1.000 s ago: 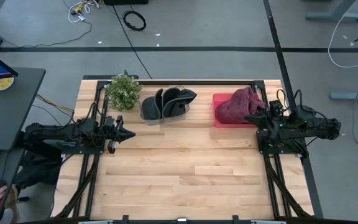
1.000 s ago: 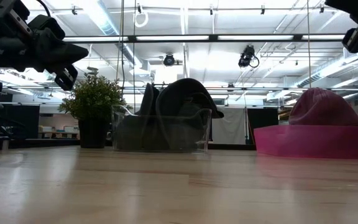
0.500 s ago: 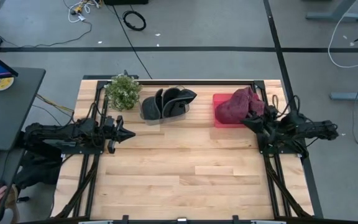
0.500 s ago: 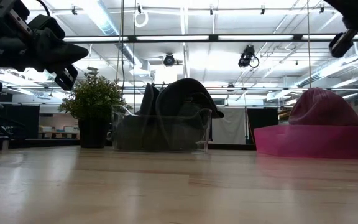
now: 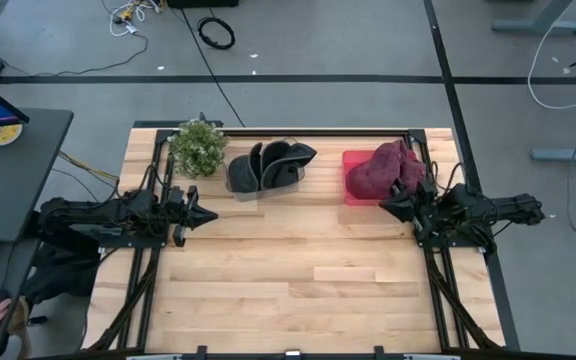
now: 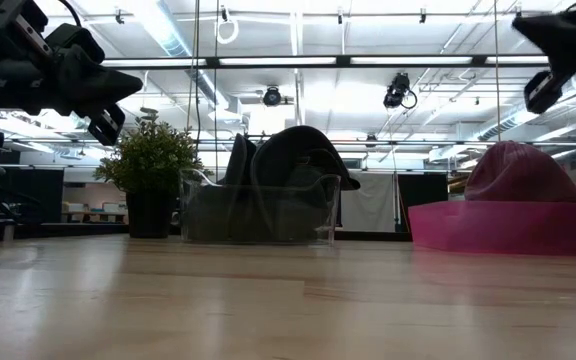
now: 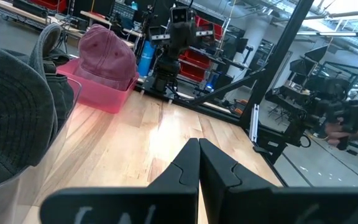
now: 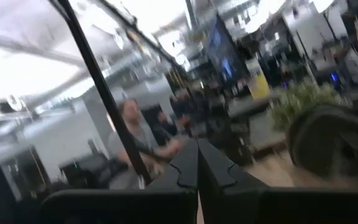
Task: Pick & Place hat
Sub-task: Return to Home Position
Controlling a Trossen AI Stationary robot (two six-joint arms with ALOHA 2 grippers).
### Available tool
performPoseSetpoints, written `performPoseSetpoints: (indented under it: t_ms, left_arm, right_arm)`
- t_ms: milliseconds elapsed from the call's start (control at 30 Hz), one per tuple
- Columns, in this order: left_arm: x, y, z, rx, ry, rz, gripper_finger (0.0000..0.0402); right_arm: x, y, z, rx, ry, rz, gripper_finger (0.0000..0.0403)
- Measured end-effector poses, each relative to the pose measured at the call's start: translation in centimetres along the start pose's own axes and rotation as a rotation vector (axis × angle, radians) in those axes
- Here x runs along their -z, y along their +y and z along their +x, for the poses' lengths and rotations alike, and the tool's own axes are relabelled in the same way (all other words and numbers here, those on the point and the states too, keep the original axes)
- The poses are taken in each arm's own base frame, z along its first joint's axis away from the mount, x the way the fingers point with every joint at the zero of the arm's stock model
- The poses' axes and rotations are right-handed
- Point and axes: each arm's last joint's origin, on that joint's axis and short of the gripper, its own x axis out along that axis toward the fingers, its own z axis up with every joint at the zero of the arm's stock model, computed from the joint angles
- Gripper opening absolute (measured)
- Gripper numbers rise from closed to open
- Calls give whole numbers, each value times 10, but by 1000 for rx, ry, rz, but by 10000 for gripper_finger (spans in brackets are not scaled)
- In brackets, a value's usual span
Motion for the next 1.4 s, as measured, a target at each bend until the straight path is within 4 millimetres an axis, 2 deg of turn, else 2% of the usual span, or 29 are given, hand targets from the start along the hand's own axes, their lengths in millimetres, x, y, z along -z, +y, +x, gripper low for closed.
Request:
performPoseSetpoints:
  t_ms: [633,1400]
  left_arm:
    - [0,0,0,0,0,-1,3]
    - [0,0,0,0,0,0,3]
  right_arm:
    - [23,-10,-3,84,244,-60,5]
    - [25,-11,-4,87,266,-39,9]
